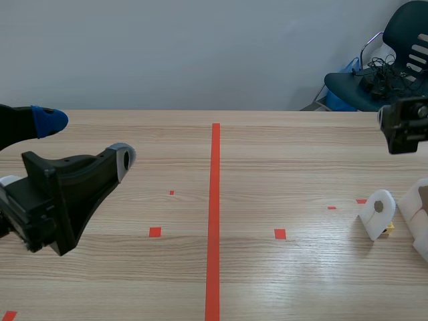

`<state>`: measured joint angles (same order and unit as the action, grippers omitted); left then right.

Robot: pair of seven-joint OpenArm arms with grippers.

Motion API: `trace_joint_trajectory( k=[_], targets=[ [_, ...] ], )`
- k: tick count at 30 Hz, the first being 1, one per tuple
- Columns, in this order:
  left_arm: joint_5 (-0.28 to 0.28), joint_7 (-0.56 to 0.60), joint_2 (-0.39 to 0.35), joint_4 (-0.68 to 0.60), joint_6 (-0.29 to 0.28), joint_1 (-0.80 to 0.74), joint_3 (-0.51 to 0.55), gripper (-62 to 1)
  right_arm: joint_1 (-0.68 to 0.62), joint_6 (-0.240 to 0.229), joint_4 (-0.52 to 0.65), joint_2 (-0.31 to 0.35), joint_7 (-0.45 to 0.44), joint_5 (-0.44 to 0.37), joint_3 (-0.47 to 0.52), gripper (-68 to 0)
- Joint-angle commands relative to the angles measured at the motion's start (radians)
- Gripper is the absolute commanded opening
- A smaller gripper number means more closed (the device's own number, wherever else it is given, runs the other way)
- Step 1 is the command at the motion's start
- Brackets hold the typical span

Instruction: Do the leaf sorting experiment

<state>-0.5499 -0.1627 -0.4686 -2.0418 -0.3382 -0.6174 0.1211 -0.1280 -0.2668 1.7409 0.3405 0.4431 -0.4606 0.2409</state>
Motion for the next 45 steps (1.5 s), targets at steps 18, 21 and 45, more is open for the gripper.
trace_joint_trajectory(
  k=[18, 21, 45],
  targets=[
    [-0.007, 0.016, 0.000, -0.001, -0.002, 0.002, 0.005, 1.4, -0.481, 0.016, 0.554, 0.166, -0.023, -0.112, -0.124, 0.4],
    [-0.008, 0.015, 0.000, -0.001, -0.002, 0.003, 0.005, 1.4, -0.490, 0.016, 0.554, 0.163, -0.027, -0.106, -0.124, 0.4],
    [-0.008, 0.016, 0.000, -0.001, -0.002, 0.000, 0.005, 1.4, -0.490, 0.016, 0.554, 0.164, -0.031, -0.101, -0.124, 0.4]
  ],
)
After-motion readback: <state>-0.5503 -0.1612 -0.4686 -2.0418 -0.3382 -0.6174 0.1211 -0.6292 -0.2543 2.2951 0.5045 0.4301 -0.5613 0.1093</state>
